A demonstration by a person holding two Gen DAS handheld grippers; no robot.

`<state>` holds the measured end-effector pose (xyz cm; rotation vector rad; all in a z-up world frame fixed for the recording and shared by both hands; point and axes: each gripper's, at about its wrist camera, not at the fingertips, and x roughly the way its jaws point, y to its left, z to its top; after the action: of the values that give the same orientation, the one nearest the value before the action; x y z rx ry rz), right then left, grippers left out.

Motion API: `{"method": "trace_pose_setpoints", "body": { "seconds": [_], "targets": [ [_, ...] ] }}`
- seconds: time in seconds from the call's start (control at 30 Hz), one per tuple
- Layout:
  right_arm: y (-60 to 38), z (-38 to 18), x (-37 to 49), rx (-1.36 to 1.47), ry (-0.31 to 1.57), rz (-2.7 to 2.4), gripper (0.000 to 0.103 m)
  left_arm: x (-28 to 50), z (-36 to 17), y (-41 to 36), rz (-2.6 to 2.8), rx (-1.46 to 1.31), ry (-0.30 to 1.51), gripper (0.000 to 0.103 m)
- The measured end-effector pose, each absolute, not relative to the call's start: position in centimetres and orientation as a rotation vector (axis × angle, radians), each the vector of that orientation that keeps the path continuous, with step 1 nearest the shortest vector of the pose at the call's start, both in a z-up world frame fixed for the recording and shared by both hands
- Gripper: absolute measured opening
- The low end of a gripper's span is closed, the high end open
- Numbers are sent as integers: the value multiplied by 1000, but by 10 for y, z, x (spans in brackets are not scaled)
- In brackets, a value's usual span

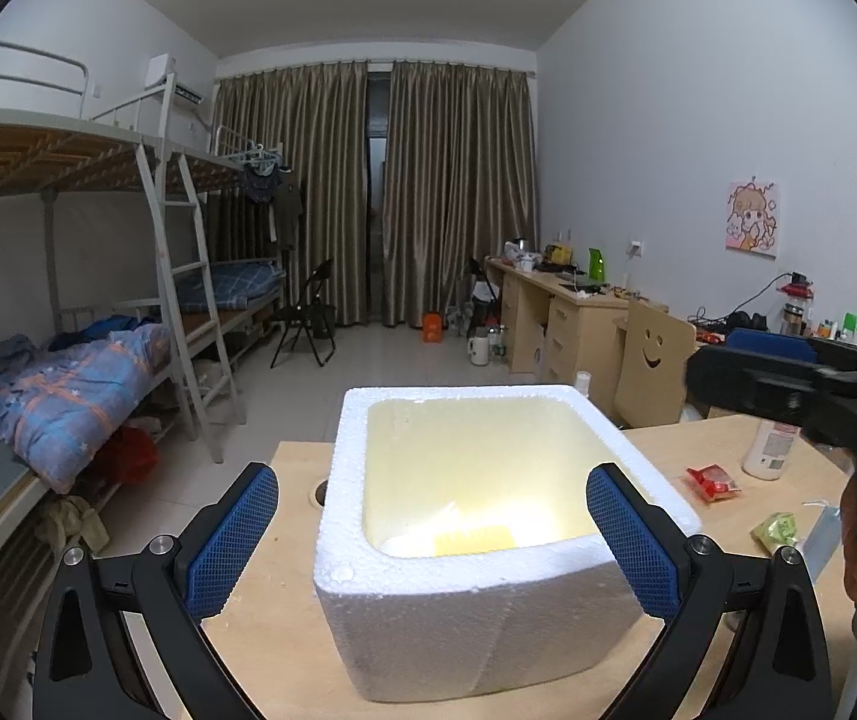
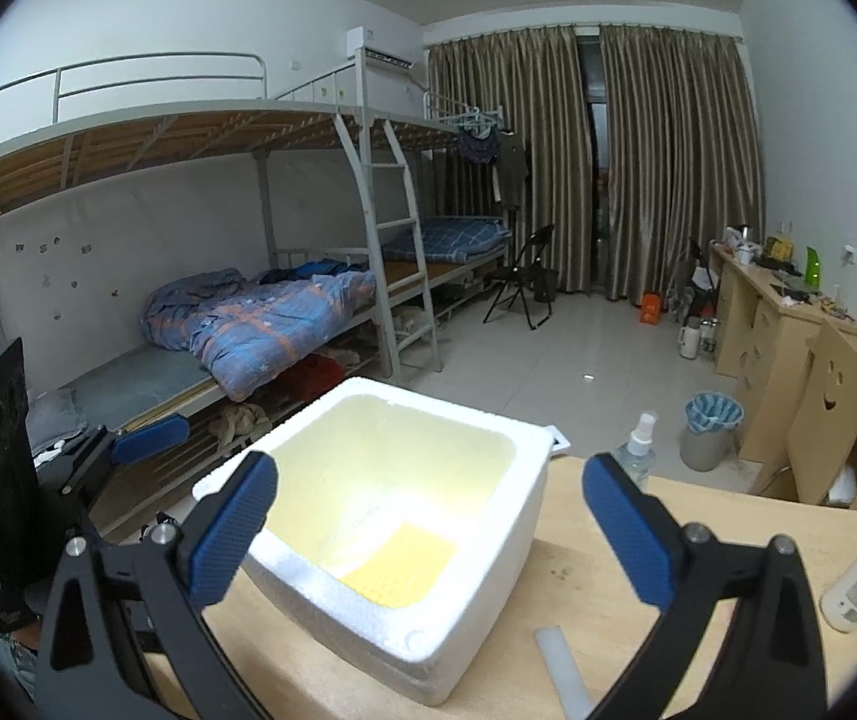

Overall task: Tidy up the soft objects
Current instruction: 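Move both open grippers away from the box back over the table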

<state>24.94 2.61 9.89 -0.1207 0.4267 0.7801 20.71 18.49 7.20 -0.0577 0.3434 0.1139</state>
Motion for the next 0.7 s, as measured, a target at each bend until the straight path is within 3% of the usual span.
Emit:
{"method": "trace_pose_setpoints", "body": {
  "seconds": [0.7],
  "targets": [
    [-38, 124, 190, -64, 332, 769, 103, 142, 105, 119, 81, -8, 278, 103]
  ]
}}
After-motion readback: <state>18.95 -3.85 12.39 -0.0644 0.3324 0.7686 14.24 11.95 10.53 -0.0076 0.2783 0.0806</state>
